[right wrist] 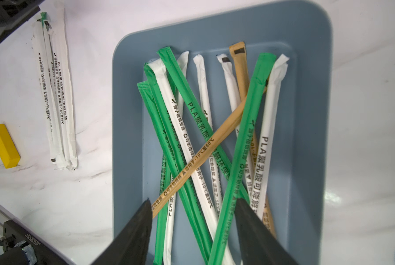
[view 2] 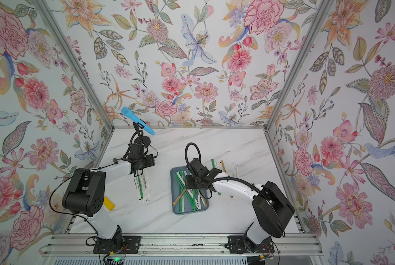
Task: Put the straws into the storage box
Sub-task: Pick up the straw from the center of the board.
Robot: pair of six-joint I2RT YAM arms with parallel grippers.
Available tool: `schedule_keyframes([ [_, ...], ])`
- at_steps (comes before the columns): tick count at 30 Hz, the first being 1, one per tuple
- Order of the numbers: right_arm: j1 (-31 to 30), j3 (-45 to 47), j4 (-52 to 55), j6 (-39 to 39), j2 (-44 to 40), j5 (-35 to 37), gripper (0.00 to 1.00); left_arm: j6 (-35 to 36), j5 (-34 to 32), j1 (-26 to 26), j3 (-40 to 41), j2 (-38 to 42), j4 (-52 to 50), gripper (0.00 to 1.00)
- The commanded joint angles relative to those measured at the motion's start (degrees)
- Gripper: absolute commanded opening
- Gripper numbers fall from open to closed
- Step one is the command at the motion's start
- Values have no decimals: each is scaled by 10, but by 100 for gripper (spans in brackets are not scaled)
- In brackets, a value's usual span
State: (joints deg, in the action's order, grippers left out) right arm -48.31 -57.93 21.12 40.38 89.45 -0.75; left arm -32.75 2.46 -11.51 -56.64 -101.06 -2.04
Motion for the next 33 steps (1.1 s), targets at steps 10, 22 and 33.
schedule_keyframes([
  [10, 23, 11, 0, 3, -39, -5, 59, 32, -35, 18, -41, -63, -36, 62],
  [22, 46, 26, 0, -1, -59, -12, 59, 45, -43, 17, -46, -75, -41, 58],
  [33, 182, 114, 16, -14, -193, -19, 59, 51, -44, 17, -42, -101, -41, 22],
])
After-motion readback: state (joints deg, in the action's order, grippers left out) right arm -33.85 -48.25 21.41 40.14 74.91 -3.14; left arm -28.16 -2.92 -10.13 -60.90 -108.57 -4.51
